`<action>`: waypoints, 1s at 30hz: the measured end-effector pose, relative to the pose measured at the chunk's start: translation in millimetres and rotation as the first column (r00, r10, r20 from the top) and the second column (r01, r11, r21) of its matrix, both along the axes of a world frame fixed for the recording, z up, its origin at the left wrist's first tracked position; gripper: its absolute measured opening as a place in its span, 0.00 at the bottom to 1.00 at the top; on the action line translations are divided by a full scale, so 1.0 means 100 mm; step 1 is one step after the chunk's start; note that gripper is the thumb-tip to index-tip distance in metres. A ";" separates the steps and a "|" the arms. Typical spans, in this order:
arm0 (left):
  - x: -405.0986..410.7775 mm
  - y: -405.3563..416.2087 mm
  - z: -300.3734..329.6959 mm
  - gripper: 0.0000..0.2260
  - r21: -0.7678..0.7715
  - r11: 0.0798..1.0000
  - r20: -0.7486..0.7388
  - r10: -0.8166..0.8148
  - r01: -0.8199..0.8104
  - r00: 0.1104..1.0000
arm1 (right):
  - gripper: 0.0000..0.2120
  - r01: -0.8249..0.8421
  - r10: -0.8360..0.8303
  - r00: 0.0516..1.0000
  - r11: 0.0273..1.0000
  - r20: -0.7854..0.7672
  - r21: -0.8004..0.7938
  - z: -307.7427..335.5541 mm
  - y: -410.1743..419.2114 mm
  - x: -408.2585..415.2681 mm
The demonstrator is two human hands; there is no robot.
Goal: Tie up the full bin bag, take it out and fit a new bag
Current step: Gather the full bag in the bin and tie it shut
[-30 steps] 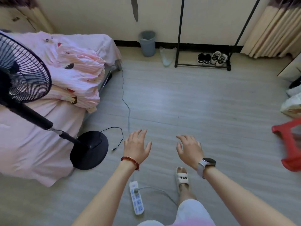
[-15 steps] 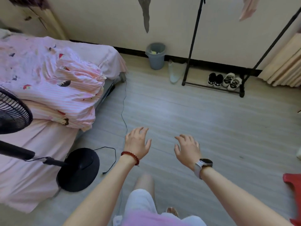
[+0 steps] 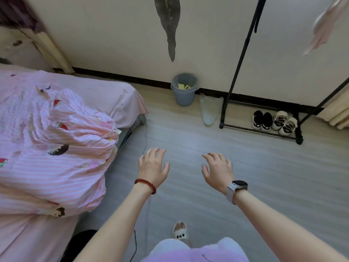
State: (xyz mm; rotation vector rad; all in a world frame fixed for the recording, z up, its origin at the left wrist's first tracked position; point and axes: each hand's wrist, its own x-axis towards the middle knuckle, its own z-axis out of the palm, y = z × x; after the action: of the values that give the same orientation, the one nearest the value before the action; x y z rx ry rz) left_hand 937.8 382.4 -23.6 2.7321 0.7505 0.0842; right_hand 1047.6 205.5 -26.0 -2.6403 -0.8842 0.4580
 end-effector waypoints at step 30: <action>6.34 4.44 -0.48 0.20 -0.186 0.982 -0.157 -0.054 0.024 0.986 | 0.20 0.098 -0.100 0.993 0.994 -0.062 -0.038 -0.56 4.35 6.24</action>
State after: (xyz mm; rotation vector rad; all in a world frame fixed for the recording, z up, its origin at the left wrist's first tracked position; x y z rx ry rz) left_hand 1572.0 826.8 -72.0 2.5975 0.7082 -0.2083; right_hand 1671.2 640.7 -81.9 -2.6709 -0.7287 0.5339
